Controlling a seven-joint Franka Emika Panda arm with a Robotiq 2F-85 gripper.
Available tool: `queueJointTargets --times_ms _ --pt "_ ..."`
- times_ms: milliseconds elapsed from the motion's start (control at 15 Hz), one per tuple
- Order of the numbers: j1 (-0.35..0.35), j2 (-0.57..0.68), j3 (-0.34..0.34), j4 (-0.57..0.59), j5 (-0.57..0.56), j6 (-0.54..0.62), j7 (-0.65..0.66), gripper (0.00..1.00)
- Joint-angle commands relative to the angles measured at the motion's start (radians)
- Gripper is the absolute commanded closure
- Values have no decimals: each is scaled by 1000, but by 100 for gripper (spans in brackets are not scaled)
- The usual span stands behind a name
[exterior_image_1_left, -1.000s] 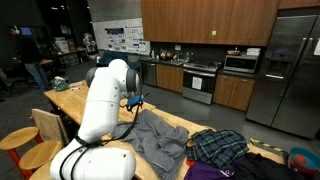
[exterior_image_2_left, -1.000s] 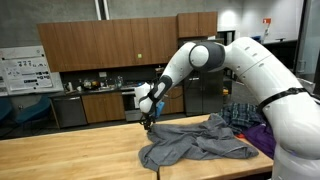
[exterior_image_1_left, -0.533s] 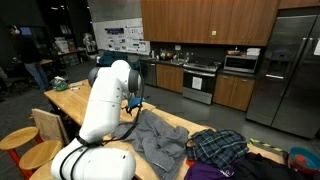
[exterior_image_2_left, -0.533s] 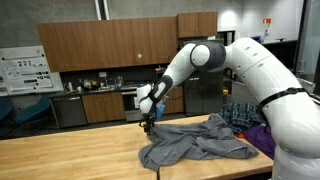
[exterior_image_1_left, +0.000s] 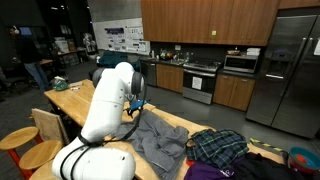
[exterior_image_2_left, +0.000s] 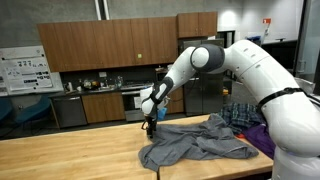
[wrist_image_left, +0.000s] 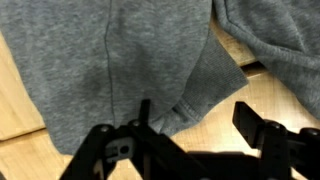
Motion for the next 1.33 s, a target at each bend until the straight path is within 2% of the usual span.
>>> queueJointTargets --times_ms 0,400,1267 --pt "-29 14 33 10 33 7 -63 15" --pt "-26 27 48 21 38 0 -90 18" --pt "-25 33 34 36 39 -17 -72 12"
